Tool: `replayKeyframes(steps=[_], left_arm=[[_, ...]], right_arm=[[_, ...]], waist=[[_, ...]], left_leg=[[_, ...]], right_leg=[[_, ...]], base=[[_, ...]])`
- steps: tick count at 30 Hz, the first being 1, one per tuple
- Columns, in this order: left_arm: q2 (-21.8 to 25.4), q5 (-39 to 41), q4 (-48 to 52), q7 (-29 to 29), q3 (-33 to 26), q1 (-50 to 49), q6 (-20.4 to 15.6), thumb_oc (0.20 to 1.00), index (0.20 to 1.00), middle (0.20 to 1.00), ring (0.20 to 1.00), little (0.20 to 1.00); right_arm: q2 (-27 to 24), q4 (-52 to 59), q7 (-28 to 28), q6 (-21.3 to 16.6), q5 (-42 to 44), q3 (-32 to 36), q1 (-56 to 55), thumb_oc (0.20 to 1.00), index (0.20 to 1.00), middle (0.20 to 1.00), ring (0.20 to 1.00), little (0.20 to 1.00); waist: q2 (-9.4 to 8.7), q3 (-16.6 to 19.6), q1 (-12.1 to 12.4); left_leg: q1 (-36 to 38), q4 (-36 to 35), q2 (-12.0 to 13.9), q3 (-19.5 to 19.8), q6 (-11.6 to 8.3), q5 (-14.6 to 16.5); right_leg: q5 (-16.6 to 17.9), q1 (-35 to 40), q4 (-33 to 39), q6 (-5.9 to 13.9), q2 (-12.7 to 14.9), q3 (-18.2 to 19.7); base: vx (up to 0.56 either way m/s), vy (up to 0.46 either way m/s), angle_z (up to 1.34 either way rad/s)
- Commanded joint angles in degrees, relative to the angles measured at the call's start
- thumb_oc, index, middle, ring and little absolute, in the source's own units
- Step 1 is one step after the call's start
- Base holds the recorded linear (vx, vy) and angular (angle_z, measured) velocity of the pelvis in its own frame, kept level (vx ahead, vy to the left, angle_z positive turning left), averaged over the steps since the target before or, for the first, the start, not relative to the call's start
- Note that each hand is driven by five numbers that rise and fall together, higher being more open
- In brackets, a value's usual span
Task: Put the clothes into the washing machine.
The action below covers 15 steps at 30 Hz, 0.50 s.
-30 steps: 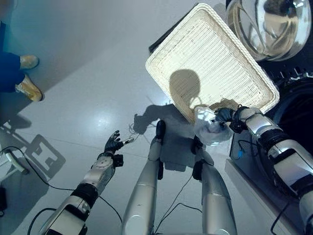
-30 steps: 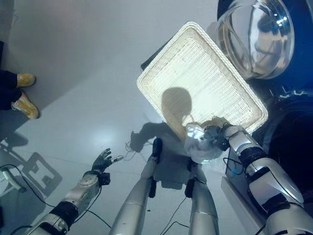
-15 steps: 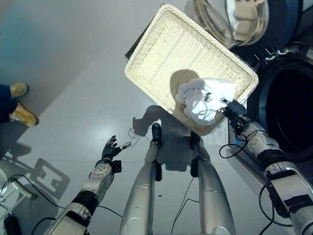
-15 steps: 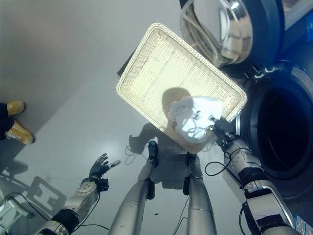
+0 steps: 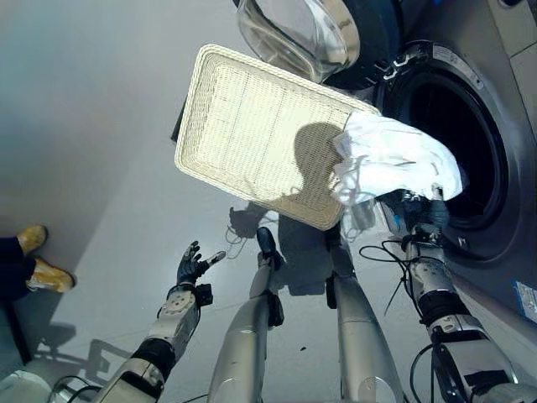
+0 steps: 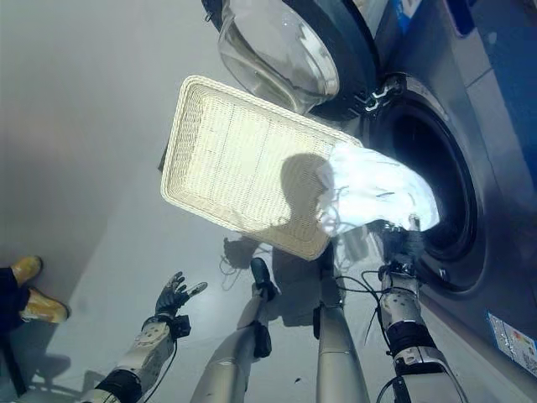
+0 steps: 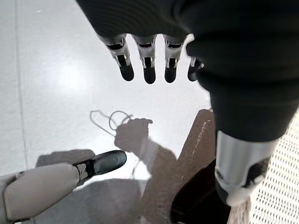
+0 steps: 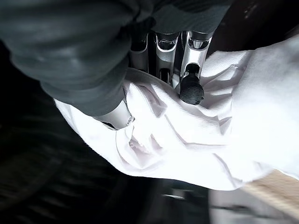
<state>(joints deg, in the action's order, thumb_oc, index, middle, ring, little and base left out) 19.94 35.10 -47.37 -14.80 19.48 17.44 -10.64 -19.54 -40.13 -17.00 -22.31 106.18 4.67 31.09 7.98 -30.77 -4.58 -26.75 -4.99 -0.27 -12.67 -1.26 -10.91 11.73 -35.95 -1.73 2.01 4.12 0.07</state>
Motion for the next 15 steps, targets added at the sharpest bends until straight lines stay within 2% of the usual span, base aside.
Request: replayKeyframes(steps=[1, 5, 6, 12, 13, 15], left_arm=[[-2.0, 1.0, -4.3, -0.1, 0.2, -0.6, -0.4, 1.000, 1.000, 1.000, 1.000, 1.000], [-1.5, 1.8, -5.9, 0.7, 0.9, 0.4, 0.0, 1.000, 1.000, 1.000, 1.000, 1.000], [-1.3, 2.0, -5.6, 0.7, 1.2, 0.8, 0.4, 1.000, 1.000, 1.000, 1.000, 1.000], [1.1, 2.5, -3.7, 1.0, 2.8, 0.9, 2.3, 1.000, 1.000, 1.000, 1.000, 1.000], [1.1, 2.5, -3.6, 0.9, 2.8, 0.9, 2.3, 1.000, 1.000, 1.000, 1.000, 1.000], [2.7, 2.7, -2.2, 1.0, 3.1, 0.3, 2.9, 1.000, 1.000, 1.000, 1.000, 1.000]], right_arm=[[-5.2, 5.9, -0.8, -11.2, 6.8, 8.3, 2.6, 0.200, 0.200, 0.200, 0.200, 0.200], [-9.0, 3.9, 7.1, -17.1, 6.8, 10.8, 6.8, 0.200, 0.200, 0.200, 0.200, 0.200], [-11.5, 2.1, 10.9, -18.5, 4.7, 11.0, 9.0, 0.200, 0.200, 0.200, 0.200, 0.200], [-22.7, -6.2, 31.7, -20.7, -10.2, 9.0, 16.5, 0.200, 0.200, 0.200, 0.200, 0.200], [-23.2, -6.4, 33.2, -21.0, -11.1, 8.7, 17.2, 0.200, 0.200, 0.200, 0.200, 0.200], [-28.0, -9.1, 43.5, -26.0, -14.3, 7.4, 20.9, 0.200, 0.200, 0.200, 0.200, 0.200]], waist=[[3.49, 1.0, -1.7], [3.96, 1.0, -1.4], [4.27, 1.0, -1.1], [4.47, 1.0, 0.1], [4.57, 1.0, 0.2], [4.20, 1.0, 1.1]], left_leg=[[-2.7, 7.9, -3.2, 1.0, -1.05, 7.3], [-2.5, 7.5, -2.7, 1.3, -1.57, 6.7], [-3.1, 7.7, -2.6, 1.3, -1.68, 6.3], [-5.0, 10.7, -2.6, 3.2, -2.36, 6.8], [-5.4, 11.0, -2.5, 3.3, -2.38, 6.8], [-7.0, 12.0, -2.5, 4.1, -2.47, 6.9]], right_leg=[[-8.1, -0.5, -6.3, 3.06, -0.9, -3.8], [-8.9, -0.1, -7.1, 2.73, -0.9, -4.1], [-8.9, -0.4, -7.6, 2.50, -0.9, -4.4], [-10.8, -1.7, -10.9, 1.56, -1.1, -5.4], [-10.8, -2.0, -11.0, 1.50, -1.1, -5.4], [-10.9, -3.0, -11.6, 1.21, -1.0, -6.4]], base=[[0.04, -0.060, -0.14], [0.04, -0.108, -0.07], [0.08, -0.129, -0.04], [0.07, -0.154, -0.01], [0.13, -0.194, 0.03], [0.08, -0.161, 0.04]])
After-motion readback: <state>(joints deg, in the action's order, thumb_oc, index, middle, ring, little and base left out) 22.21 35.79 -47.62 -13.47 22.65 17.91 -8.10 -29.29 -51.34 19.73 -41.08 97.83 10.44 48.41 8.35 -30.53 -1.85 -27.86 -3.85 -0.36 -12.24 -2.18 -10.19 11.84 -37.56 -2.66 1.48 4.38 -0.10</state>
